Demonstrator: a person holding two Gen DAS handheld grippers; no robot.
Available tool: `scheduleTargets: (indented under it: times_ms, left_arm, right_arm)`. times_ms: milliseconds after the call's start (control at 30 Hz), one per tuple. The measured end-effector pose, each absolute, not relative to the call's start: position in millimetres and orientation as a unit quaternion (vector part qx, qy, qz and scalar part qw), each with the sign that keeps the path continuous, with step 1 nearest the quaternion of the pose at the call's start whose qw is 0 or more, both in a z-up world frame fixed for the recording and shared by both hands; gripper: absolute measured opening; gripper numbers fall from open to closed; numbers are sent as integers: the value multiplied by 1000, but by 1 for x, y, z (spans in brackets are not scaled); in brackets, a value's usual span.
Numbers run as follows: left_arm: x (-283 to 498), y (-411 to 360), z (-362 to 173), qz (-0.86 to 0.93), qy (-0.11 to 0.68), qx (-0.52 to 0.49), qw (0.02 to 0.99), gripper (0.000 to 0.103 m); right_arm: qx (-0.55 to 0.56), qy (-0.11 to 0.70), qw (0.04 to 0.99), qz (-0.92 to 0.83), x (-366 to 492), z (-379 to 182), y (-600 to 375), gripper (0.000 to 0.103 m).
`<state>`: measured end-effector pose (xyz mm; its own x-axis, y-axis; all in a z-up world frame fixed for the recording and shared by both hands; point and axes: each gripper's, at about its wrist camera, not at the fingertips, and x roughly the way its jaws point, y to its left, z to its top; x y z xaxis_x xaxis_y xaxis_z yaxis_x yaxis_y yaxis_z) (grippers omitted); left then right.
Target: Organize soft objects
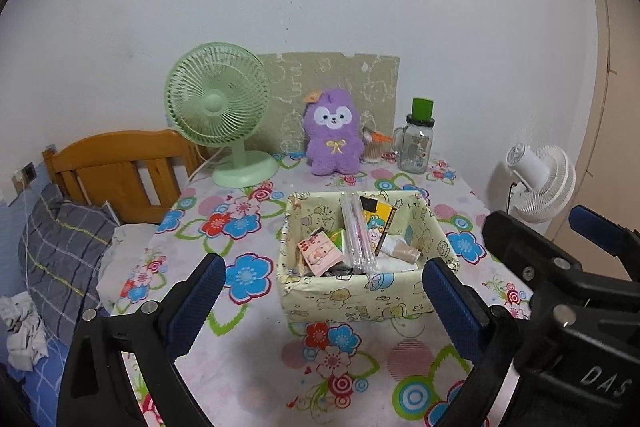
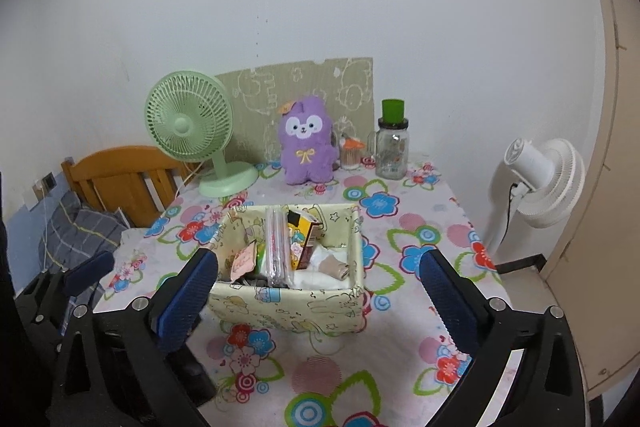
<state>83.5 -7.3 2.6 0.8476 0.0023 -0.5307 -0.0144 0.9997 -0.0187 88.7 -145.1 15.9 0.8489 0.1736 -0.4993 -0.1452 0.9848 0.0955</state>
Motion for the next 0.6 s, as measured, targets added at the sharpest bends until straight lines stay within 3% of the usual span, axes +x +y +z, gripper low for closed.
scheduleTargets:
  times_ms: [600]
  left_arm:
    - [22, 11, 26, 27, 230, -17, 973, 103]
  right_arm:
    - [29, 225, 972, 56, 26, 34, -175, 103]
